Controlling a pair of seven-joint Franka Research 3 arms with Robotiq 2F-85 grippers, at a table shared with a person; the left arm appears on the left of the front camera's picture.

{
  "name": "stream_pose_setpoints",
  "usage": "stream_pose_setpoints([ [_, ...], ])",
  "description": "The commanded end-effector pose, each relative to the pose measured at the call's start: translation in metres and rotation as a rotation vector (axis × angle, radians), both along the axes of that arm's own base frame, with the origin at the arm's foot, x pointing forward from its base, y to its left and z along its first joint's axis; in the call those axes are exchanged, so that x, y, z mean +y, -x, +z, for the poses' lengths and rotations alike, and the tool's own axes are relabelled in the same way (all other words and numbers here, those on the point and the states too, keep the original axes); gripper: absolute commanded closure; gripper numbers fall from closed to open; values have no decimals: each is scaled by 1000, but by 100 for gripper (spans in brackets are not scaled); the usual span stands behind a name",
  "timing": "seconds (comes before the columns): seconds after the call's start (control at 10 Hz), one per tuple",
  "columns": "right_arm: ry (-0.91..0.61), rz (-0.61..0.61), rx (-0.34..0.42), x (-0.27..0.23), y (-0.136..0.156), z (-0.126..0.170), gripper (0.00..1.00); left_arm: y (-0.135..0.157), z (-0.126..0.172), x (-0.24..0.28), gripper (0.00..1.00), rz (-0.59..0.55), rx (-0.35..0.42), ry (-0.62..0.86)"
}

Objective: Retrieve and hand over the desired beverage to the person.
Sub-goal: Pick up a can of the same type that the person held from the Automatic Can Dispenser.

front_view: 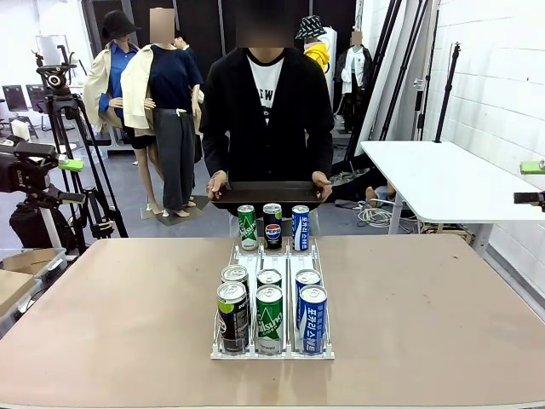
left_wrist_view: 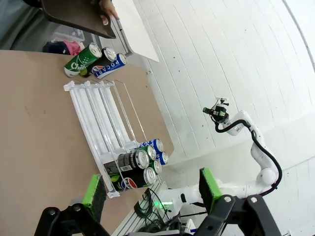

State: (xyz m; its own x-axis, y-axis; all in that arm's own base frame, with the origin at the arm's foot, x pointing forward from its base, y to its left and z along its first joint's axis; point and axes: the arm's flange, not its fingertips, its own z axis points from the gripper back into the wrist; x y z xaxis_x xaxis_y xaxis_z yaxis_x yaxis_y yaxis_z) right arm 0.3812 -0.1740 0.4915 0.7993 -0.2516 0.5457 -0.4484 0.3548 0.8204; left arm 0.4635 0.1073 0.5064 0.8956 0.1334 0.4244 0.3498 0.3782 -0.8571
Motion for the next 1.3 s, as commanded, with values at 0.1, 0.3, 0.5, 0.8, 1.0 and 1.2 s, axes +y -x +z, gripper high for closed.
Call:
stream_pose_setpoints([
  [0.1,-9,3,-10,0,1,1,0,33,11,-39,0,28,-13,-53],
  [0.3,-9,3,-10,0,1,1,0,37,20,-63,0,24,-7,-79],
  [0.5,-9,3,-10,0,1,1,0,38,30,-90,0,4,-4,-113],
  [0.8,-9,3,-10,0,1,1,0,41,32,-145,0,-62,-1,-234],
  [1.0,-9,3,-10,0,1,1,0,45,36,-177,0,-107,1,-311],
  [1.2,-9,3,-10,0,1,1,0,55,38,-209,0,-135,-16,-383],
])
